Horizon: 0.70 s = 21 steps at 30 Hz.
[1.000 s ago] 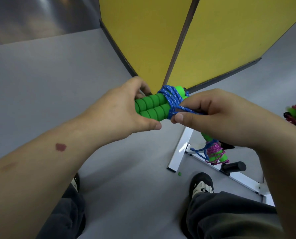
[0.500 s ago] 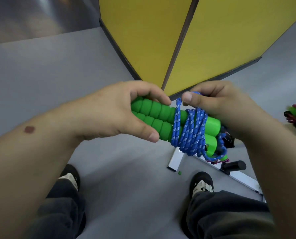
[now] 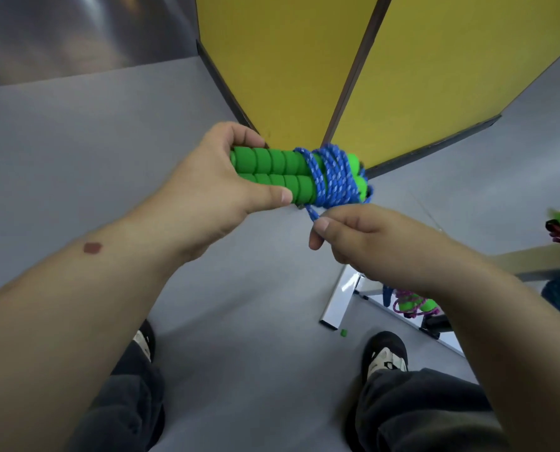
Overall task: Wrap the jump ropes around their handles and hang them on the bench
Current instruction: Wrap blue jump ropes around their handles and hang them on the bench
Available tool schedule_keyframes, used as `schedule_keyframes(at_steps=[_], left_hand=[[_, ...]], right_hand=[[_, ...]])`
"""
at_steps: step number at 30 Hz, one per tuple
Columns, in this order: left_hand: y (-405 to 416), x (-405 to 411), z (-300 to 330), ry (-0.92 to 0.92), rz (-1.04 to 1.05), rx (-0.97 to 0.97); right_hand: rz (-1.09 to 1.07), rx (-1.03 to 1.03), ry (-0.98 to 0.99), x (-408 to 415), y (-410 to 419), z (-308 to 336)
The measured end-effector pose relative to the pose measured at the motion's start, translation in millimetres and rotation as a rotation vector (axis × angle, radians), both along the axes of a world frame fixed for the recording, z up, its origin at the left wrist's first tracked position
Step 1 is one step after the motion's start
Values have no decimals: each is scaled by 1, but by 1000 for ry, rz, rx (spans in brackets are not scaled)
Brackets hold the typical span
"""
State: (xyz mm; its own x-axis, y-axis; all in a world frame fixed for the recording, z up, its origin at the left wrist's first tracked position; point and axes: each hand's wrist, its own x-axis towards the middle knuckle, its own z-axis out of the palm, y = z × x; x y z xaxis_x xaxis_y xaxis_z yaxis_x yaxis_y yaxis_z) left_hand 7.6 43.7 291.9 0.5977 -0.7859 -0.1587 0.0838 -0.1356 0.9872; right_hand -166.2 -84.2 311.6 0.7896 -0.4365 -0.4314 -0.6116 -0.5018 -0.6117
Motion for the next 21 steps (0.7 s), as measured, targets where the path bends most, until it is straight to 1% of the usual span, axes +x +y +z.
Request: schedule_keyframes(at_steps=[3,8,12,15,18,21], left_hand=[[1,-3,-1,-143,-24,62],[0,-3,4,-193,-64,61],[0,-7,3,-241,-82,109],[-1,-10,3,-290,-111,144],[-2,-10,4,-271,-179,136],[-2,-10,5,-248,-239,134]], right_hand=[[109,-145,5,0,3,12],[156,-214,-111,-7,-3,23],[136,-175,-149,-12,-6,32],[69,-129,-248,-14,-8,35],[33,-108,-329,-14,-9,34],[39,-30,-372,-15,-13,33]])
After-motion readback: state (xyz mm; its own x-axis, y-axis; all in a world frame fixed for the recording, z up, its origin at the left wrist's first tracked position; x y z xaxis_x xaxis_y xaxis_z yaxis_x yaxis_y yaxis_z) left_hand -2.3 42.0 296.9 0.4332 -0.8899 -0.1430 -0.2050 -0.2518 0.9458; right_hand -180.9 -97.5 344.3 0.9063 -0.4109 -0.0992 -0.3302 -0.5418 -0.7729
